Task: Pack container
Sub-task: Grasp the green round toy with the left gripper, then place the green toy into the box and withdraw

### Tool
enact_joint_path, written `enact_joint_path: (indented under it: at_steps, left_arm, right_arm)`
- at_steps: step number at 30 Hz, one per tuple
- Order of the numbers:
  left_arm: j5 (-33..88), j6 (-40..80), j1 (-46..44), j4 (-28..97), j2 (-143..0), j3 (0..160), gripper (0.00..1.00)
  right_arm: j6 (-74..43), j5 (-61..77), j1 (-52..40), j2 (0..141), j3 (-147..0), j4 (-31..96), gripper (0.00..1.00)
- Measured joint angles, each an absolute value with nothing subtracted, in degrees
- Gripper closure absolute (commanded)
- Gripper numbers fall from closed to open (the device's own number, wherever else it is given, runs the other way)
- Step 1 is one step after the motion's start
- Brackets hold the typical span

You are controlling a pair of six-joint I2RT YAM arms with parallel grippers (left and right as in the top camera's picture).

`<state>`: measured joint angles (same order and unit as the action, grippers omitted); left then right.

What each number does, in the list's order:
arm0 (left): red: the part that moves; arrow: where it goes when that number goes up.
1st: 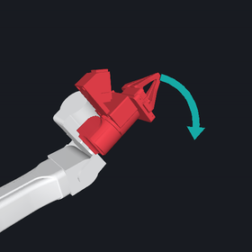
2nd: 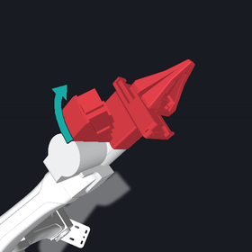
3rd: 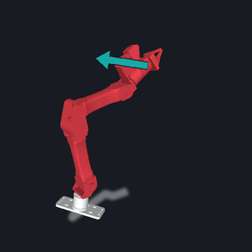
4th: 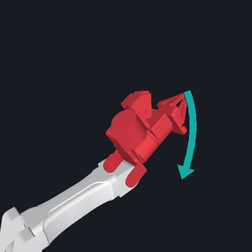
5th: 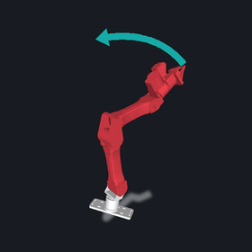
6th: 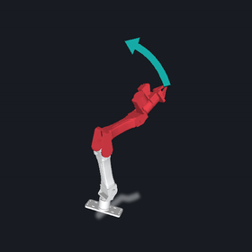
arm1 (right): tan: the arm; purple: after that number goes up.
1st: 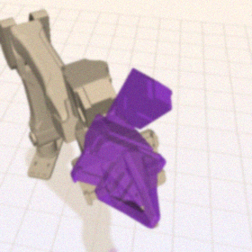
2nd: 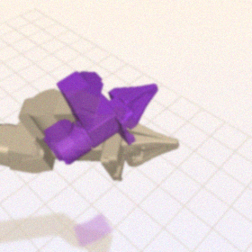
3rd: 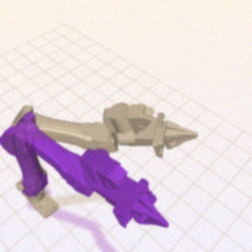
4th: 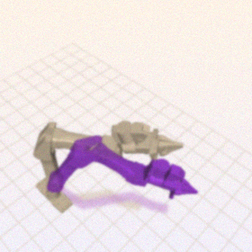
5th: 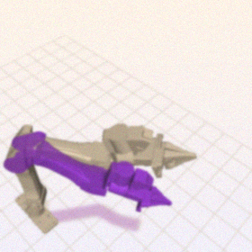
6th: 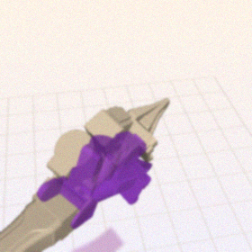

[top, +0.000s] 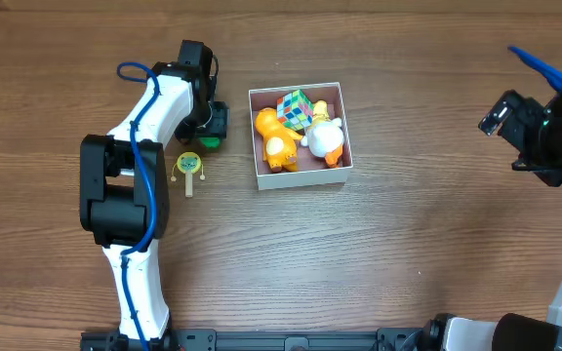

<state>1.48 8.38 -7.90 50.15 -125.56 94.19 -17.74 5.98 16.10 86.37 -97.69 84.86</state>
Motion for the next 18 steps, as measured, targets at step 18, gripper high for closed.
enact_joint_path:
  at_steps: [18]
  left_arm:
    - [6.04,7.05,-8.8,74.41,-126.13,120.38,0.7]
  right_arm:
    - [-16.64,6.0,16.1,86.37,-97.69,85.06,0.0]
